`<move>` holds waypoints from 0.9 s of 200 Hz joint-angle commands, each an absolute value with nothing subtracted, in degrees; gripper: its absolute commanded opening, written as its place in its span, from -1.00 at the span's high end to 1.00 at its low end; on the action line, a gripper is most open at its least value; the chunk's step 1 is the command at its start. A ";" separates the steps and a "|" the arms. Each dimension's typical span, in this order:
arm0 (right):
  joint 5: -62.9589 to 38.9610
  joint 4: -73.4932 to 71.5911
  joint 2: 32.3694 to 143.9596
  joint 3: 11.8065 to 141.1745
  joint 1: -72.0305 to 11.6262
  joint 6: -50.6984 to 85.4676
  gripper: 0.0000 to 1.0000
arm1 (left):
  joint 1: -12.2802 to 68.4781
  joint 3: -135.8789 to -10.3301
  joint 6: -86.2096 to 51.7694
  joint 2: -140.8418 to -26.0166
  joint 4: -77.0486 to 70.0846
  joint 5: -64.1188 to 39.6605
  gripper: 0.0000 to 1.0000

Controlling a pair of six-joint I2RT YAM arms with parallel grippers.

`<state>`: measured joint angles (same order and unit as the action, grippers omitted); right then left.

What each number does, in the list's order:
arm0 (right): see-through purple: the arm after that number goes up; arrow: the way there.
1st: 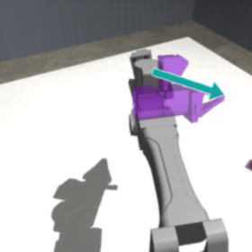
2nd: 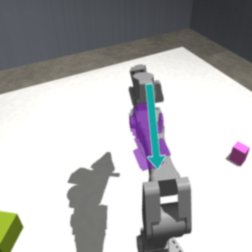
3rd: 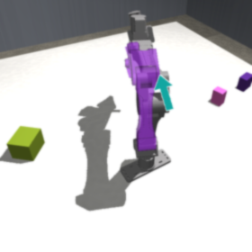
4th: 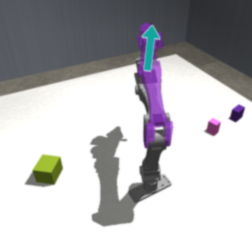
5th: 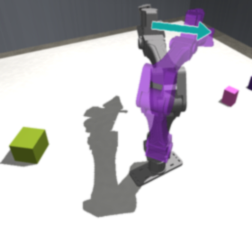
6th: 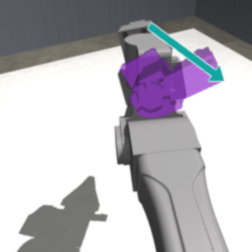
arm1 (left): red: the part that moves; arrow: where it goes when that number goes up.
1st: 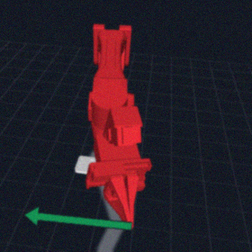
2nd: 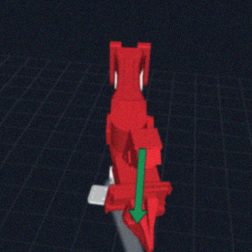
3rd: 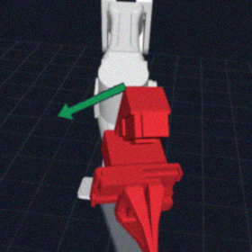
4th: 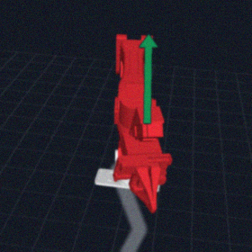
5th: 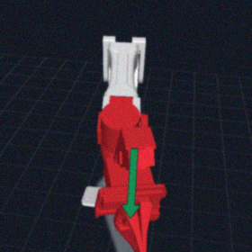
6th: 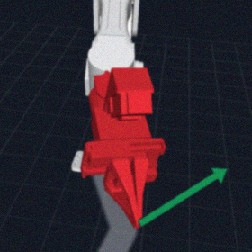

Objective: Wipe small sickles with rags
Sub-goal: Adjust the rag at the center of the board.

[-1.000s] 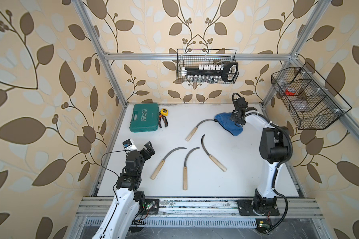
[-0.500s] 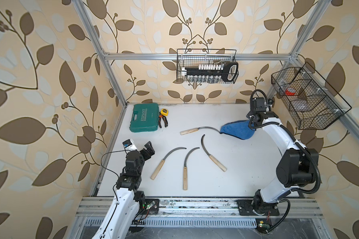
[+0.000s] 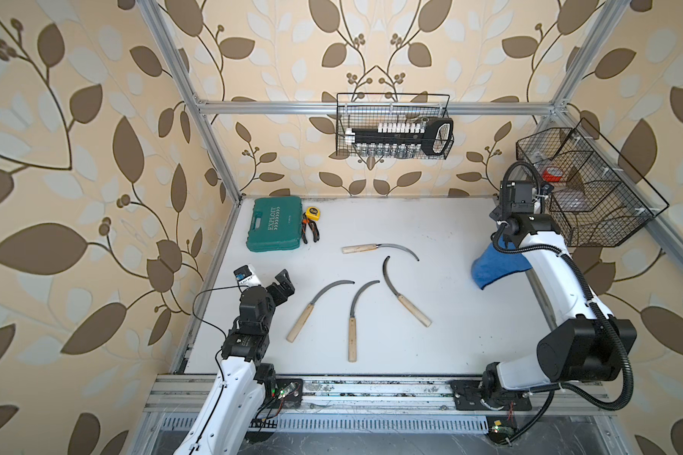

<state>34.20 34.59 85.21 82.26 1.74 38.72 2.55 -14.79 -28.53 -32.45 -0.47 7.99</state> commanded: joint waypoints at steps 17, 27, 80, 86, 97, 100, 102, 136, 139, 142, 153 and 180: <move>30.28 29.15 92.11 77.59 -3.91 36.83 1.00 | 2.31 -16.32 -28.73 -32.61 -1.05 8.35 -0.98; 26.35 28.18 94.92 78.02 -5.31 36.44 1.00 | 2.29 -16.30 -28.73 -32.61 -1.05 8.27 -0.98; 18.96 25.01 103.42 82.09 -12.49 37.10 1.00 | 2.29 -16.39 -28.74 -32.78 -1.04 8.44 -0.98; 18.34 24.65 103.60 82.09 -12.35 37.30 1.00 | 2.29 -16.41 -28.72 -32.78 -1.05 8.43 -0.98; 17.94 24.48 103.82 82.09 -12.10 37.59 1.00 | 2.29 -16.44 -28.73 -32.86 -1.05 8.44 -0.98; 17.85 24.56 103.73 82.02 -12.02 37.61 1.00 | 2.29 -16.39 -28.70 -32.87 -1.05 8.43 -0.97; 17.78 24.58 103.71 81.96 -11.97 37.66 1.00 | 2.29 -16.42 -28.69 -32.87 -1.05 8.43 -0.98; 18.82 24.67 100.39 76.33 -6.67 40.28 1.00 | 2.29 -16.47 -28.74 -32.96 -1.05 8.44 -0.98; 19.11 24.65 100.01 75.71 -5.96 40.60 1.00 | 2.29 -16.44 -28.74 -32.96 -1.05 8.44 -0.98; 19.43 24.64 99.60 74.88 -5.27 40.92 1.00 | 2.29 -16.44 -28.74 -32.96 -1.05 8.44 -0.98; 19.07 24.63 98.59 72.15 -2.58 42.03 1.00 | 2.29 -16.46 -28.74 -32.96 -1.05 8.44 -0.98; 15.19 22.54 96.41 64.76 2.57 44.49 1.00 | 2.29 -16.44 -28.72 -32.92 -1.12 8.21 -0.98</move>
<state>17.78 23.35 98.80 70.57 -0.40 40.97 2.55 -14.81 -28.53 -33.08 -0.47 7.99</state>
